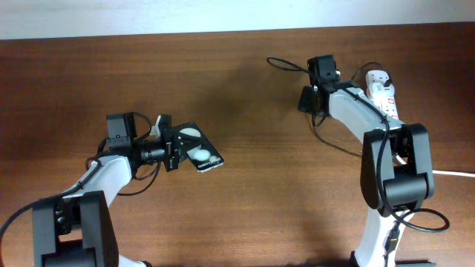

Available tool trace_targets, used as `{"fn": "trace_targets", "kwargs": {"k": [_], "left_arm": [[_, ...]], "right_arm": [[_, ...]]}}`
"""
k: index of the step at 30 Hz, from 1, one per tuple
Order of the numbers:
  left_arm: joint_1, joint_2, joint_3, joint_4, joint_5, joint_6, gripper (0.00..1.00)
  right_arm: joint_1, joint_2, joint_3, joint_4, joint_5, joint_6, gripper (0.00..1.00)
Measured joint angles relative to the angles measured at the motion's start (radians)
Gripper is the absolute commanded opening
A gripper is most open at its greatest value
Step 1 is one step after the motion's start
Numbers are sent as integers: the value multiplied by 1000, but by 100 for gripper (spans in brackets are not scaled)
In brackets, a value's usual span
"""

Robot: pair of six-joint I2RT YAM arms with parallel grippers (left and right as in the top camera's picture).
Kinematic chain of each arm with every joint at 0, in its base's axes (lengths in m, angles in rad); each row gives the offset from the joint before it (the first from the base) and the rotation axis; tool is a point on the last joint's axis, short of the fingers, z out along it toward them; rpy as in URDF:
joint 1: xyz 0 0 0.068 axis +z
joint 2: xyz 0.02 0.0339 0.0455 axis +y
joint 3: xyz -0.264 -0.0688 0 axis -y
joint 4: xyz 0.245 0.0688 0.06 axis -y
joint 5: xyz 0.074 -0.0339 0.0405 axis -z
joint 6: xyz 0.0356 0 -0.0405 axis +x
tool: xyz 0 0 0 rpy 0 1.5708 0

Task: Plug charger to phone and switch on socket
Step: 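Grasp the black USB-C cable near its plug with the right gripper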

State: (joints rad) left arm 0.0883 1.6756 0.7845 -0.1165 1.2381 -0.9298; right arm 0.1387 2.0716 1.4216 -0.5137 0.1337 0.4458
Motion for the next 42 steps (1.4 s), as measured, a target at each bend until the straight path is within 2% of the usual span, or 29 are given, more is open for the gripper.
{"fn": "trace_targets", "kwargs": {"k": [5,8,11,12,13,15,16,17,18,19,20,23,24,28,32,34,38,41,42], "left_arm": [[0,0,0,0,0,0,0],[0,0,0,0,0,0,0],[0,0,0,-1,0,0,0],[0,0,0,0,0,0,0],[0,0,0,0,0,0,0],[0,0,0,0,0,0,0],[0,0,0,0,0,0,0],[0,0,0,0,0,0,0],[0,0,0,0,0,0,0],[0,0,0,0,0,0,0],[0,0,0,0,0,0,0],[0,0,0,0,0,0,0],[0,0,0,0,0,0,0],[0,0,0,0,0,0,0],[0,0,0,0,0,0,0],[0,0,0,0,0,0,0],[0,0,0,0,0,0,0],[0,0,0,0,0,0,0],[0,0,0,0,0,0,0]], "right_arm": [[21,2,13,-293,-90,-29,4],[138,3,14,-469,-132,-115,4],[241,4,14,-575,-152,-136,4],[277,4,14,-584,-155,-140,25],[293,4,14,-584,-154,-140,40],[310,4,16,-584,-158,-140,48],[306,5,30,-586,-157,-135,64],[298,7,51,-584,-148,-132,73],[290,7,72,-578,-135,-125,76],[272,7,106,-558,-104,-106,94],[251,7,120,-525,-84,-78,99],[203,7,120,-442,-70,12,100],[198,7,120,-410,-69,26,87],[198,8,112,-329,-70,91,63],[198,8,46,-315,-70,284,61],[198,8,17,-269,-70,321,58],[198,7,2,-232,-52,356,31],[198,7,1,-233,-56,373,4],[198,8,1,-233,-70,375,4]]}}
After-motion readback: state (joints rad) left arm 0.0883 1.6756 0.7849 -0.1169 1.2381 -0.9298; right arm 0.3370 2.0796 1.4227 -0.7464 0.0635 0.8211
